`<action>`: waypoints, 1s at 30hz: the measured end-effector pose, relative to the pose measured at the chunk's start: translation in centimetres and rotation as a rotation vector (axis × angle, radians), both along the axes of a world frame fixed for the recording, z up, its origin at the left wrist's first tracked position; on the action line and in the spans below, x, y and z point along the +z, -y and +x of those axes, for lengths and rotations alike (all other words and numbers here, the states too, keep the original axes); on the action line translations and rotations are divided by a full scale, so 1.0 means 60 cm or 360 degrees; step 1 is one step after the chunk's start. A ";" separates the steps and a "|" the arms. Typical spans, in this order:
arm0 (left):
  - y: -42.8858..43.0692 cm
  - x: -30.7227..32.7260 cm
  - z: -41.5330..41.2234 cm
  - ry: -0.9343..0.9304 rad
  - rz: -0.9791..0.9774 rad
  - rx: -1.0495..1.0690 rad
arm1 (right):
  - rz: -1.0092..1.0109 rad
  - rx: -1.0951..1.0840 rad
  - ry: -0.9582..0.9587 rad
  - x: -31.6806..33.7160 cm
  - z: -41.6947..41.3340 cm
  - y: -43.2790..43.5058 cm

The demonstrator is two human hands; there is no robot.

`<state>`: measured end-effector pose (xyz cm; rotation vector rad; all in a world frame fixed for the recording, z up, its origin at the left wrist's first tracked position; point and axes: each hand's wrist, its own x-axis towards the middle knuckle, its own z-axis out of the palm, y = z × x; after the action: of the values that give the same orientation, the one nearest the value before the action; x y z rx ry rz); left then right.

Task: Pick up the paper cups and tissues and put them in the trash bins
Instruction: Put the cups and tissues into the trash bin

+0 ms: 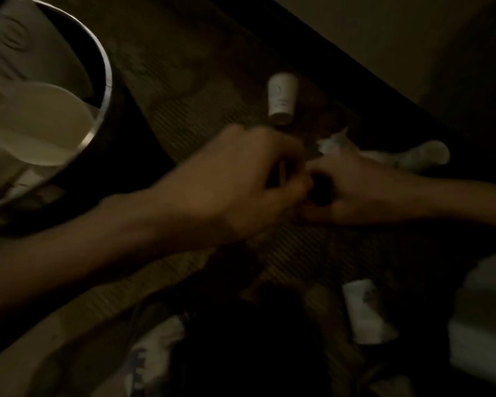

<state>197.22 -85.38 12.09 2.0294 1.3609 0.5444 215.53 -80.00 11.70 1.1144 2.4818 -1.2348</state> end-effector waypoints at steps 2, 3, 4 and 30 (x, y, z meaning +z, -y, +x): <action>0.014 -0.048 0.048 0.0070 -0.0322 -0.0103 | -0.0126 -0.0044 0.0229 -0.032 0.065 0.019; 0.025 -0.075 0.076 0.0026 -0.0511 -0.0167 | -0.0168 -0.0063 0.0366 -0.048 0.094 0.028; 0.033 -0.110 0.099 0.0025 -0.0645 -0.0214 | -0.0172 -0.0074 0.0508 -0.063 0.121 0.035; -0.030 -0.231 0.119 0.1160 -0.1369 0.0553 | -0.0541 -0.1208 0.0278 -0.128 0.074 -0.036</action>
<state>204.35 -83.57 -1.75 0.7900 1.1751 0.6159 219.97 -77.86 4.04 2.0289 1.6546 -1.5495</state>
